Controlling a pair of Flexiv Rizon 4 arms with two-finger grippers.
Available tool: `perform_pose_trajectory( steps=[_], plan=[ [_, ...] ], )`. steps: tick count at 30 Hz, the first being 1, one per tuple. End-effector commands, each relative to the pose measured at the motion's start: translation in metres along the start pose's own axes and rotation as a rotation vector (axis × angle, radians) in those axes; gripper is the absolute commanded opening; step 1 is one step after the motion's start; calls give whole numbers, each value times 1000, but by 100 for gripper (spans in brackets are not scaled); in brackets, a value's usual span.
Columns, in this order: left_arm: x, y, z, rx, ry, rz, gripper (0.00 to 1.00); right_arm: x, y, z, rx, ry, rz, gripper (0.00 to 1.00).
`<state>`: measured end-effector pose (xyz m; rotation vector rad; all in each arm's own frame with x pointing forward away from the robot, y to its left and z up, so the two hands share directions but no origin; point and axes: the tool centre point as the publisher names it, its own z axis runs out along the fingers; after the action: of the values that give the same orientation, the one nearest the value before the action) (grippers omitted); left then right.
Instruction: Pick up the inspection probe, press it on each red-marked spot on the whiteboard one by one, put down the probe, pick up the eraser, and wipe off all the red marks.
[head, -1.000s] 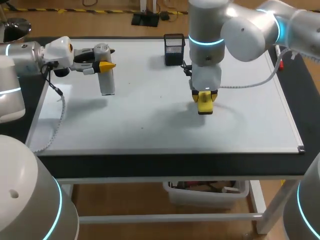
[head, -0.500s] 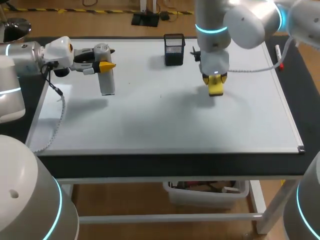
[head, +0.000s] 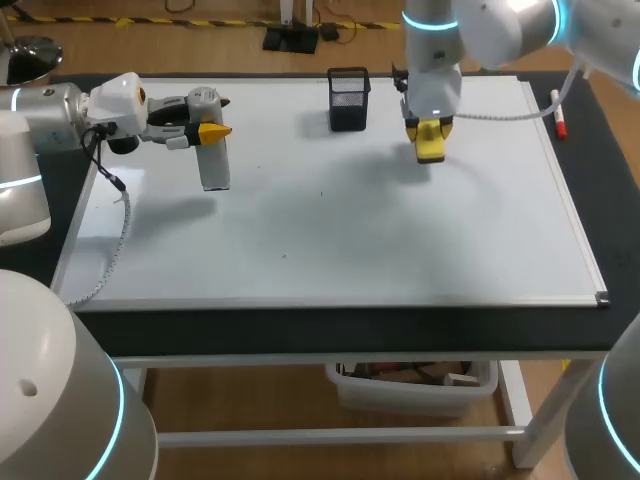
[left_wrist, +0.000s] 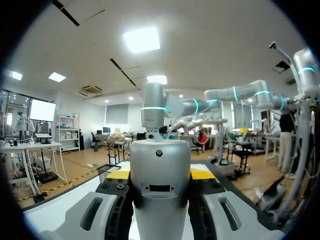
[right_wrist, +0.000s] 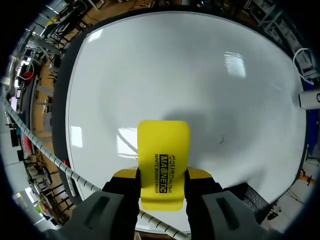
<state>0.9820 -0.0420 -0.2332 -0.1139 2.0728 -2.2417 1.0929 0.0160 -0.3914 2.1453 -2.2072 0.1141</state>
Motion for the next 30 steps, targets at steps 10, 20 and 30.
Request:
perform_pose_trajectory(
  steps=[10, 20, 30],
  plan=[
    [1, -1, 0, 0, -4, 3, 0, 2, -59, 13, -49, -45, -29, 0],
    [1, -1, 0, 0, -4, 3, 0, -6, -72, 19, -58, -59, -49, 0],
    [1, -1, 0, 0, -4, 3, 0, -10, -78, 26, -57, -52, -43, 0]
  ],
)
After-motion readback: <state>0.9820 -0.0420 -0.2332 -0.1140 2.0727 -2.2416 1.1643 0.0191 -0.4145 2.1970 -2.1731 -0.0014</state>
